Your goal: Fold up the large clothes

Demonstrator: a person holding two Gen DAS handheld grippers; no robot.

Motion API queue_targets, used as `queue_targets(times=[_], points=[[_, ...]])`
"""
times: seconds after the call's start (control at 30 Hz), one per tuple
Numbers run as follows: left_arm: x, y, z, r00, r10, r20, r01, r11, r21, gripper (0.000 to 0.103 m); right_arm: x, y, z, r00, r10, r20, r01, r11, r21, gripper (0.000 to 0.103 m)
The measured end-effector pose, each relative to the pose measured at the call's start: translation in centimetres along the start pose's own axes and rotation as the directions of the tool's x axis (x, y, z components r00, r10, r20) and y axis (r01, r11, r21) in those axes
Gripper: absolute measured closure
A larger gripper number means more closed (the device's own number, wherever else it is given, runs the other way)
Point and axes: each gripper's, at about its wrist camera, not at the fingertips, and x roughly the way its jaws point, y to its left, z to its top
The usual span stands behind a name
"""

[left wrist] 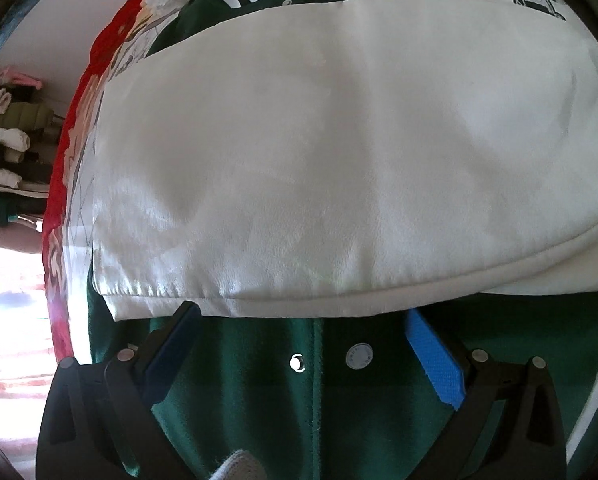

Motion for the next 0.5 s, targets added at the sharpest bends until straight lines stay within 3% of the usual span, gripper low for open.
queue_targets(times=[0.1, 0.23, 0.3, 0.33, 0.37, 0.43, 0.5], points=[[-0.3, 0.4, 0.1, 1.0, 0.011, 0.002, -0.011, 1.0, -0.005, 0.0, -2.1, -1.7, 0.6, 0.997, 0.077, -0.026, -0.077, 0.997, 0.019, 0.084], [-0.2, 0.8, 0.1, 1.0, 0.014, 0.004, -0.014, 1.0, -0.024, 0.0, -3.3, -1.3, -0.3, 0.999, 0.041, -0.033, -0.045, 0.989, -0.144, 0.067], [0.3, 0.9, 0.1, 1.0, 0.011, -0.001, -0.011, 0.999, -0.032, 0.0, -2.5, -1.6, -0.5, 0.999, 0.005, -0.051, -0.015, 0.98, -0.199, 0.066], [0.4, 0.9, 0.1, 1.0, 0.005, -0.003, -0.005, 0.999, -0.038, 0.0, -2.0, -2.3, -0.5, 0.998, -0.049, -0.033, 0.041, 0.975, -0.22, 0.068], [0.4, 1.0, 0.1, 1.0, 0.002, -0.001, -0.002, 0.999, -0.038, 0.0, -1.7, -2.9, 0.2, 0.995, -0.096, -0.002, 0.093, 0.97, -0.224, 0.078], [0.1, 1.1, 0.1, 1.0, 0.013, 0.007, -0.013, 1.0, -0.024, 0.0, -1.4, -3.8, 0.8, 0.997, -0.073, -0.032, 0.067, 0.985, -0.156, 0.078], [-0.6, 1.8, -0.4, 1.0, 0.006, 0.011, -0.005, 1.0, -0.026, 0.0, -2.6, -4.0, 0.3, 0.993, -0.119, -0.016, 0.115, 0.981, -0.158, 0.074]])
